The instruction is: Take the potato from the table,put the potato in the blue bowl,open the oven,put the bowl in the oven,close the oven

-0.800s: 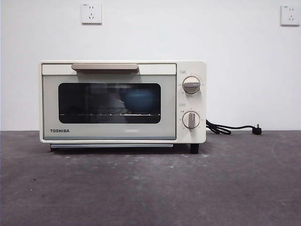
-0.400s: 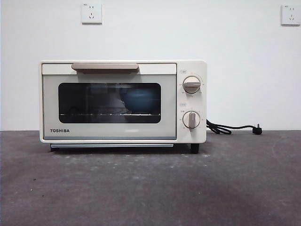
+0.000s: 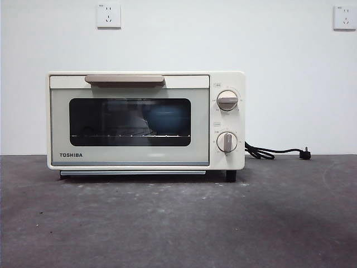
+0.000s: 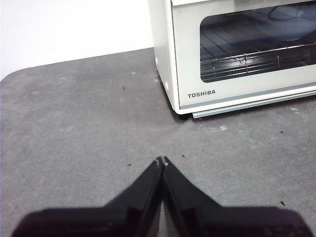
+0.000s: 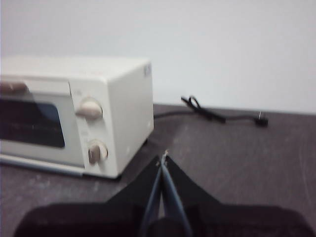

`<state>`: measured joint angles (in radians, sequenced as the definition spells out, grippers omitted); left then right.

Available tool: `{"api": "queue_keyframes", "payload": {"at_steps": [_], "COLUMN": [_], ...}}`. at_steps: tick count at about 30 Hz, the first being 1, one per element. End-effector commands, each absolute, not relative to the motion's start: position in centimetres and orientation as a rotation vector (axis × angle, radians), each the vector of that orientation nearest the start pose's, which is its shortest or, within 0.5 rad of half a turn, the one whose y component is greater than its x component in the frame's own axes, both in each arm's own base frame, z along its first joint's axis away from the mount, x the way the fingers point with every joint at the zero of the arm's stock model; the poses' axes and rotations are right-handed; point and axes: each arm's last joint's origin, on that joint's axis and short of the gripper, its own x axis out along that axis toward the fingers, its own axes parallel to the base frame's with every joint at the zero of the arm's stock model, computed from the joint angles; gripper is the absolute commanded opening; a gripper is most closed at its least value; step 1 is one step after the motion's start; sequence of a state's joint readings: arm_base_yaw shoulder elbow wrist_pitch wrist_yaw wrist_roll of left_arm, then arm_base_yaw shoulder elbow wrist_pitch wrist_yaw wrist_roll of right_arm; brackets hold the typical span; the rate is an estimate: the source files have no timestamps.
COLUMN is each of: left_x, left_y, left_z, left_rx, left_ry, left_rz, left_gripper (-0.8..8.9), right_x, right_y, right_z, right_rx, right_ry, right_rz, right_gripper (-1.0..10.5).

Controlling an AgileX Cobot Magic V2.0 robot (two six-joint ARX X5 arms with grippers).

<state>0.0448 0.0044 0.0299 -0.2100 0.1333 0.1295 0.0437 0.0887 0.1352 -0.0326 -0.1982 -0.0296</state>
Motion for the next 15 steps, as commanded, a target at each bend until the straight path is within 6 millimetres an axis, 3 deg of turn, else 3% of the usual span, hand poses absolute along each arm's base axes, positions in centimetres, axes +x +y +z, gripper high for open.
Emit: {"api": "queue_keyframes", "payload": {"at_steps": [1, 7, 15], "left_x": [9.5, 9.5, 9.5], "left_y": [0.1, 0.1, 0.1], "left_z": [15.0, 15.0, 15.0], "left_rx": [0.103, 0.103, 0.103], "left_ry": [0.187, 0.187, 0.187], "left_rz": [-0.097, -0.097, -0.097], "left_gripper": [-0.04, -0.04, -0.04], "right_x": [9.6, 9.7, 9.5], "right_y": [0.9, 0.7, 0.7], "right_z": [18.5, 16.3, 14.9], "right_rx": [0.013, 0.063, 0.072], "right_ry": [-0.002, 0.035, 0.178], "right_rz": [0.208, 0.162, 0.156], "right_gripper": [0.0, 0.0, 0.0]}}
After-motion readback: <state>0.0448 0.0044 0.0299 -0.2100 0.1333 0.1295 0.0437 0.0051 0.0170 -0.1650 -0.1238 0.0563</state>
